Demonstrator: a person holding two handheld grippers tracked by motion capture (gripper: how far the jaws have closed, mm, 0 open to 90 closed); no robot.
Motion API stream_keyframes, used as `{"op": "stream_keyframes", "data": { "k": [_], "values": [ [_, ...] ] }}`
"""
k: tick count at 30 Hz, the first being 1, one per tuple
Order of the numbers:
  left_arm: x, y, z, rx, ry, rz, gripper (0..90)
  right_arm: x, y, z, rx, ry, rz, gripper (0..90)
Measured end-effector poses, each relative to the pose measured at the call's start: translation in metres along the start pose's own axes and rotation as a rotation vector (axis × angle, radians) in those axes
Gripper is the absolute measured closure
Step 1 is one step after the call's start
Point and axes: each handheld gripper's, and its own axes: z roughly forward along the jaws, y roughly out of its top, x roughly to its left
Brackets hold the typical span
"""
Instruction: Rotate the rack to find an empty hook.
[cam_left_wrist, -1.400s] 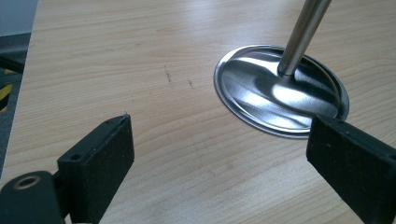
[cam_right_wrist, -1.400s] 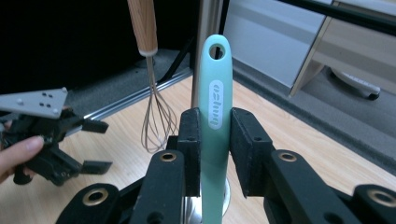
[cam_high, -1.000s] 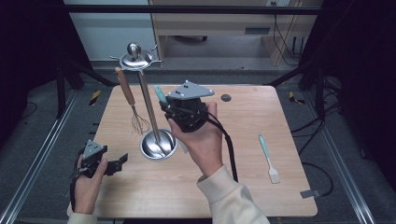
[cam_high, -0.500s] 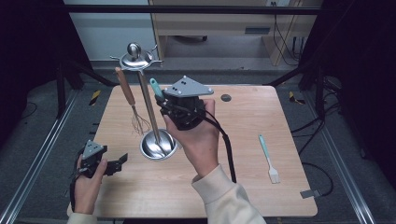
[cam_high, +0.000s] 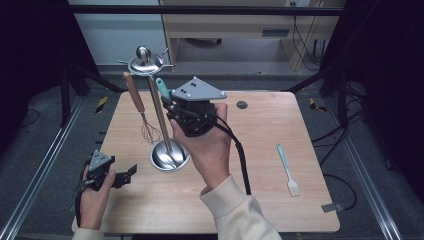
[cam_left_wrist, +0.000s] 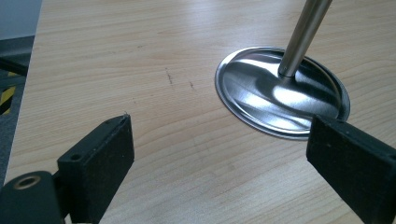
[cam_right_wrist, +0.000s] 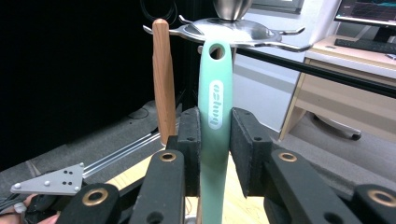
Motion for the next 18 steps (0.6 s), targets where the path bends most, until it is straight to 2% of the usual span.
{"op": "stream_keyframes", "data": {
  "k": [18],
  "values": [
    [0.000, 0.000, 0.000, -0.002, -0.003, -0.002, 7.3, 0.006, 0.002, 0.013, 0.012, 0.004, -0.007, 74.4]
  ]
}}
